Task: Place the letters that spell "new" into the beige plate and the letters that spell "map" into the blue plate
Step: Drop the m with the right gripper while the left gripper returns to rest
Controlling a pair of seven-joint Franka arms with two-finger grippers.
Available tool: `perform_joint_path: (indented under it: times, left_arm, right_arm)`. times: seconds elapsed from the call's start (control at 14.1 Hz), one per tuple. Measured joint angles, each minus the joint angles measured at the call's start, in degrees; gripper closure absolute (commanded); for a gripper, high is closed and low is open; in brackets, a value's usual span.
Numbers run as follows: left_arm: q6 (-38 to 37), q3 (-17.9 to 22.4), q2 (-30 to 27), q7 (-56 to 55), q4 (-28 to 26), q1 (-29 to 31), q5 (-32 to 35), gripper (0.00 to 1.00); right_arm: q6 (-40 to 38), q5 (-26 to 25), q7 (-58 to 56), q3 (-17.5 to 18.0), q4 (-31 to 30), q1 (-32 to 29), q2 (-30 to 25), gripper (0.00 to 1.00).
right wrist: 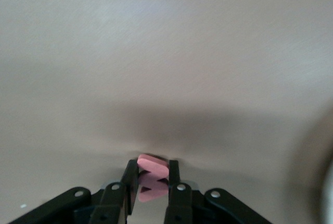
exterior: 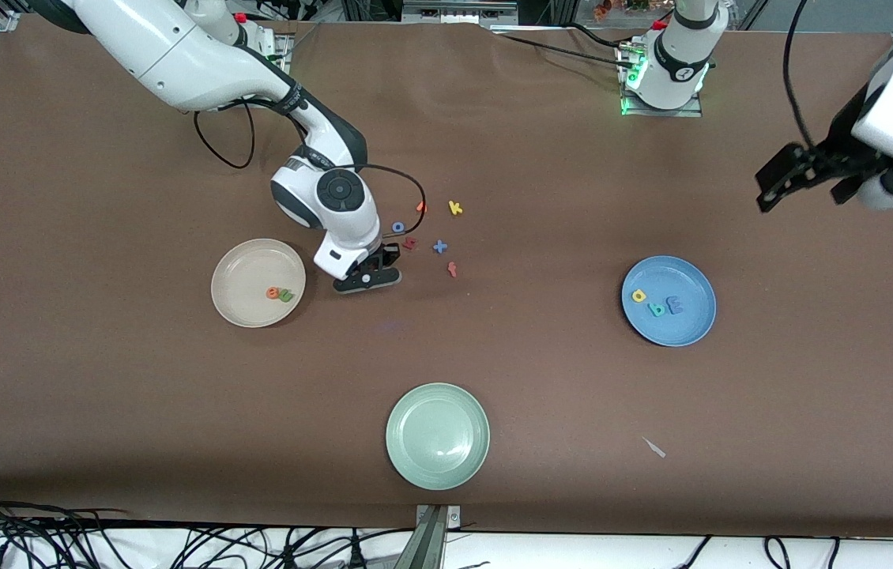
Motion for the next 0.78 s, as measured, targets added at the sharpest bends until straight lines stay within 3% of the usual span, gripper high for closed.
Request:
perform_joint_path:
  times: [0.21,0.43,0.78]
  left_arm:
    - [0.53,7.6,-2.09,4.46,-6.97,-4.7,-0.88,0.0]
    - [2.84,8.2,-2.14,5.21,-11.07,-5.52,-1.44,0.0]
    - [2.87,8.16,-2.88,5.38,-11.27,-6.88,-1.44,0.0]
  right_arm:
    - [-9.6,1.29,-8.15,-0.02,6.41,-1.68,-0.63,0.86]
    - [-11.92,1.68,-18.08,-0.12,7.5,-6.63,-1.41,0.86]
    - [-14.77,1.68,-26.26,-0.18,5.46,-12.22,-1.96,0.84]
